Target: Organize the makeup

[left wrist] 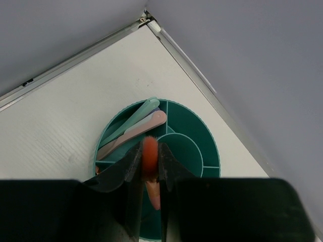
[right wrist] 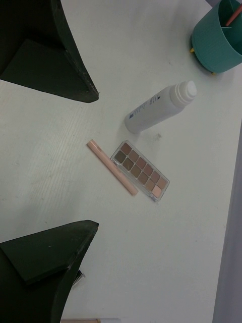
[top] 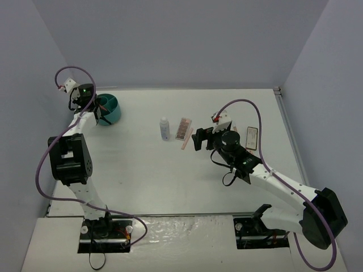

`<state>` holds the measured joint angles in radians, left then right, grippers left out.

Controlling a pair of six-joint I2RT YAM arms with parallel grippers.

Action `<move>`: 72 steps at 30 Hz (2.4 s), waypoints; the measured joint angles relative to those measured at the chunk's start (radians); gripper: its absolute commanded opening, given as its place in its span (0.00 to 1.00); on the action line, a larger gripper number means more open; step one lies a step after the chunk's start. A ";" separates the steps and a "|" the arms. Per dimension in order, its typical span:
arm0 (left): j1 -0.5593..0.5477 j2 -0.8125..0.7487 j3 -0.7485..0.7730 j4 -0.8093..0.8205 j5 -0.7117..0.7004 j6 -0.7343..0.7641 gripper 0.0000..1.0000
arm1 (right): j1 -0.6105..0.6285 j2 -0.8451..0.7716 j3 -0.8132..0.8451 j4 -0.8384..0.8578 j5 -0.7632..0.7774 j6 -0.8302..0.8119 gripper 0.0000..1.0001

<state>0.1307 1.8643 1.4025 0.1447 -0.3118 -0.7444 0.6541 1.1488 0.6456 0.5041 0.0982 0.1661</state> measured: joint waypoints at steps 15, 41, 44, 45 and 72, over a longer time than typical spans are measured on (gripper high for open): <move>0.000 -0.002 -0.038 0.024 -0.005 -0.018 0.60 | -0.006 -0.002 -0.005 0.000 0.003 0.001 1.00; -0.141 -0.851 -0.195 -0.551 0.424 0.288 0.97 | -0.482 0.086 0.020 -0.457 0.098 0.241 0.99; -0.191 -0.908 -0.301 -0.617 0.464 0.319 0.97 | -0.524 0.133 0.028 -0.479 0.071 0.252 0.99; -0.206 -0.911 -0.323 -0.634 0.471 0.329 0.97 | -0.535 0.144 0.029 -0.483 0.065 0.253 0.99; -0.284 -0.939 -0.407 -0.710 0.547 0.401 0.97 | -0.647 0.321 0.049 -0.533 -0.056 0.260 0.94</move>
<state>-0.1532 0.9257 0.9955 -0.5653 0.2352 -0.3435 0.0074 1.4696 0.6949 -0.0285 0.0421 0.4257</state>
